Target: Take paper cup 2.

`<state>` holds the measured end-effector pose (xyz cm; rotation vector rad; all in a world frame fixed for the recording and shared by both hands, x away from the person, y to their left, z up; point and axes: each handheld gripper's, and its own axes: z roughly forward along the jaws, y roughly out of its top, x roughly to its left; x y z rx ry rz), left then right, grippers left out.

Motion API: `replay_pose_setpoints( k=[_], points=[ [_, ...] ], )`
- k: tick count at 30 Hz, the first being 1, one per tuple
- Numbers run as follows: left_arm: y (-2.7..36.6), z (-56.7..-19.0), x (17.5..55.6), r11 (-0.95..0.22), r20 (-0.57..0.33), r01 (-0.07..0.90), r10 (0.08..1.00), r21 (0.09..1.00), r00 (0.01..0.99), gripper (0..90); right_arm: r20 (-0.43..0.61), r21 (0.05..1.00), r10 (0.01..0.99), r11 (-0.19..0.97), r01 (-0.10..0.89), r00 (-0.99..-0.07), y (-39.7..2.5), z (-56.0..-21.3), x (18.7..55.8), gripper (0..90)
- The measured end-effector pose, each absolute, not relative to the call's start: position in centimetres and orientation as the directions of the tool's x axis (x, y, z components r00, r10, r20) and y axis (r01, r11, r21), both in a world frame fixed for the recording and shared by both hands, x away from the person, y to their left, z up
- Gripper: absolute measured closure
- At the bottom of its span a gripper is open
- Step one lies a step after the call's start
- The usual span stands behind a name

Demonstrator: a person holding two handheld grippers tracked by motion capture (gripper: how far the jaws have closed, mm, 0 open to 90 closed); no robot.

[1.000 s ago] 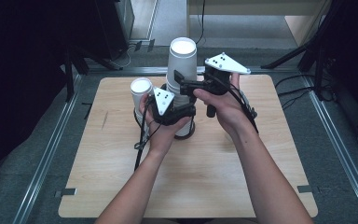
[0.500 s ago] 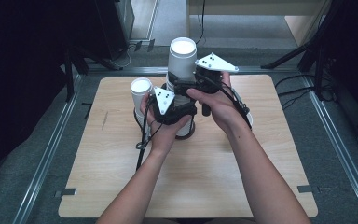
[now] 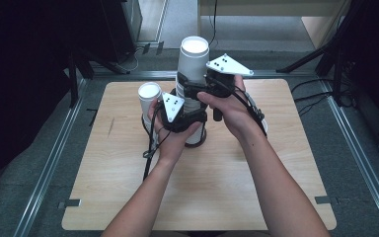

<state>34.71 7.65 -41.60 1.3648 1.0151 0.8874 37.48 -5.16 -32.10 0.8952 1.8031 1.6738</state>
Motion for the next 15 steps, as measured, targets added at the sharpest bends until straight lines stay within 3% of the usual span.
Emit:
replay_pose_setpoints(
  k=[15],
  points=[
    [7.7,-41.6,34.7,0.031,-0.053,0.069,0.939,0.997,0.341,3.7,0.048,0.999,0.773,-0.026,0.045,-0.633,-5.1,-30.3,36.8,15.3]
  ],
)
